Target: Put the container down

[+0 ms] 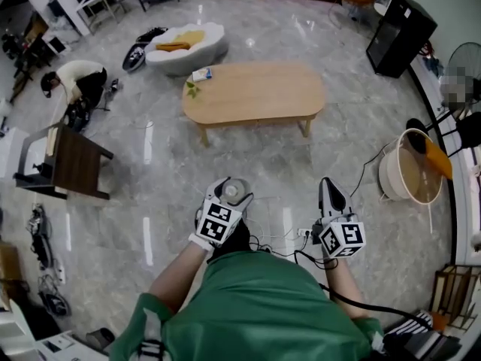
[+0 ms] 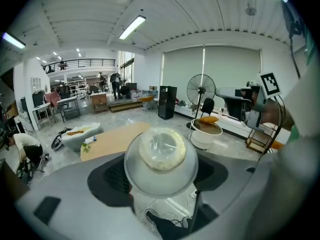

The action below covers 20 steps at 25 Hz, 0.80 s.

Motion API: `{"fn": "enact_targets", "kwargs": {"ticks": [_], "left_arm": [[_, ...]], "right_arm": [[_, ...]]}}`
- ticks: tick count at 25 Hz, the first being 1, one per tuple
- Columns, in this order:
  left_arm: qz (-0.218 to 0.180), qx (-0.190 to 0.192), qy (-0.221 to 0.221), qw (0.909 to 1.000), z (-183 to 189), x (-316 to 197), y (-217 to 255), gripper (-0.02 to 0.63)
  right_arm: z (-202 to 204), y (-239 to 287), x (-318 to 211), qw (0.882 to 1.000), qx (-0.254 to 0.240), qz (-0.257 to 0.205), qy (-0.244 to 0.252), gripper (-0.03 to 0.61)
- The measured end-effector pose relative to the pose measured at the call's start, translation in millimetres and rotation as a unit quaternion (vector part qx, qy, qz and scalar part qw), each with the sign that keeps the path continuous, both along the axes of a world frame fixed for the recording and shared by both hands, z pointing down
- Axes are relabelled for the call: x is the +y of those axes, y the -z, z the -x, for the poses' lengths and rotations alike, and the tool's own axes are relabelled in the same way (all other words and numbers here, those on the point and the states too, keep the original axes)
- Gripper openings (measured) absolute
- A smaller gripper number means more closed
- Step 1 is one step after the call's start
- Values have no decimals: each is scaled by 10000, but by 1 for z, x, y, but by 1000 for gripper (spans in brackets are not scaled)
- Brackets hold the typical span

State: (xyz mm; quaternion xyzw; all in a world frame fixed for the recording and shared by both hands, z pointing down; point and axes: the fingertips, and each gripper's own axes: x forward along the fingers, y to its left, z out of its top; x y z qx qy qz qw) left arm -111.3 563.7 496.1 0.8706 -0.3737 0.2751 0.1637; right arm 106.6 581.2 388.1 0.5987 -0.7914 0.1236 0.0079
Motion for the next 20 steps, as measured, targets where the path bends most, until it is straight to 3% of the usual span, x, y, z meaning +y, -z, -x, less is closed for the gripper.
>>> {"fn": "enact_targets", "kwargs": {"ticks": [10,20], "left_arm": [[-86,223,-367,9990,11,-151,-11,342],[142,250,-516,9983,31,-246,-36,342]], "right_arm": [[22,9,-127,9986,369,117,-369,21],[54,3,-225,9979,488,283,-329,21]]}}
